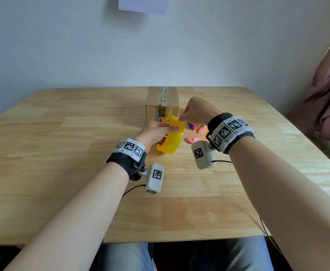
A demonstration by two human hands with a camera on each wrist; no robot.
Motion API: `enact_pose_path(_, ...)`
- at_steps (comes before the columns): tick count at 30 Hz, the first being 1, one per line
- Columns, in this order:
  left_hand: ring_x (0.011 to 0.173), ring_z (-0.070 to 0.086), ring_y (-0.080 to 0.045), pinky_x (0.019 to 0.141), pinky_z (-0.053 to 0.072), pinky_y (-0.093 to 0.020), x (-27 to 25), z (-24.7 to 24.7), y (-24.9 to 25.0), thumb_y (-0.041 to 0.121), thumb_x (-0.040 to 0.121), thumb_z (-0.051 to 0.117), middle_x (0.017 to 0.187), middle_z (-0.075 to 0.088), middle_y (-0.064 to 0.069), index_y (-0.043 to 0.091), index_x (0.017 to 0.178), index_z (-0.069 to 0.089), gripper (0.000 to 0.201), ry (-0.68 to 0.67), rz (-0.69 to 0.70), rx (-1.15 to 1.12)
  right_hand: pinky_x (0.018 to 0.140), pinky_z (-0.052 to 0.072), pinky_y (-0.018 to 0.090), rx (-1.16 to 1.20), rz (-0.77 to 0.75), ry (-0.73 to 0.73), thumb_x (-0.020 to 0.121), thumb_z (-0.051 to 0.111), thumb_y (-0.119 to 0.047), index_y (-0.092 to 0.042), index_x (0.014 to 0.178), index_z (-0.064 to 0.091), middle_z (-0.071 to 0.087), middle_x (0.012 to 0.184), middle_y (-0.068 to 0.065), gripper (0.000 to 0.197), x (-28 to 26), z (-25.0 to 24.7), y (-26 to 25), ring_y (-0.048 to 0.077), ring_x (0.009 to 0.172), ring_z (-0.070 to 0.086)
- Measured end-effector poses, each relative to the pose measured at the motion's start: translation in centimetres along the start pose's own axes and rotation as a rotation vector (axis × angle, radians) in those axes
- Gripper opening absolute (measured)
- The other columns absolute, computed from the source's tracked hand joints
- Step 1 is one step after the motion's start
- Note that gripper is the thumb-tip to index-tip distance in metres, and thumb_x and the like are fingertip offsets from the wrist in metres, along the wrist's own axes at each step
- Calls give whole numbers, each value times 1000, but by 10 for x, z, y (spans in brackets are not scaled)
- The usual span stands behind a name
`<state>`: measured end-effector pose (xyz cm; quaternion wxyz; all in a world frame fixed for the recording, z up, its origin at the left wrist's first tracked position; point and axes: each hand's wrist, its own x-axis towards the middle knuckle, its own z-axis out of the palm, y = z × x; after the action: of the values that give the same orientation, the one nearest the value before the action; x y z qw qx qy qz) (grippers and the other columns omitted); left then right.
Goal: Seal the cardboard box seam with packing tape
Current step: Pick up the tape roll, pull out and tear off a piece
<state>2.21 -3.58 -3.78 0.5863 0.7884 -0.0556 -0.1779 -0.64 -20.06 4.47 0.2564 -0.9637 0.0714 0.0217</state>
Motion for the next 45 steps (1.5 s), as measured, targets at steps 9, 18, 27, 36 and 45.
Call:
enact_pose_path(9, 115, 68, -27, 107, 53, -49, -2, 8, 13, 59, 58, 86, 126, 74, -3, 16, 112, 76, 70, 34, 0, 49, 63, 66, 46, -51, 0, 3, 94, 65, -21, -5, 99, 66, 70, 87, 13, 16, 1, -4, -6, 29, 55, 75)
enact_pose_path(18, 97, 71, -27, 99, 57, -51, -1, 7, 18, 52, 80, 81, 105, 73, -9, 11, 99, 70, 46, 11, -12, 49, 57, 65, 53, 36, 8, -1, 89, 77, -27, 0, 103, 71, 73, 86, 21, 31, -8, -13, -11, 39, 70, 77)
enact_pose_path(27, 101, 73, -25, 94, 60, -46, -11, 9, 19, 49, 82, 83, 117, 76, -6, 15, 119, 73, 52, 14, -4, 49, 57, 66, 45, 150, 11, 38, 89, 77, -15, -7, 88, 75, 76, 78, 19, 9, -7, -11, 2, 32, 67, 78)
enact_pose_path(36, 99, 77, -29, 93, 63, -48, -11, 16, 17, 55, 79, 81, 110, 79, -10, 15, 108, 74, 50, 24, -44, -26, 54, 64, 37, 104, -99, 147, 89, 68, -3, -6, 82, 72, 71, 67, 11, 9, -1, 2, -2, 26, 57, 72)
enact_pose_path(45, 97, 76, -28, 93, 62, -50, -9, 16, 16, 54, 76, 83, 110, 78, -8, 15, 122, 67, 62, 64, -89, -132, 59, 49, 28, 23, -255, 223, 89, 73, -11, -14, 83, 71, 68, 74, -1, 7, -1, 8, -1, 16, 66, 64)
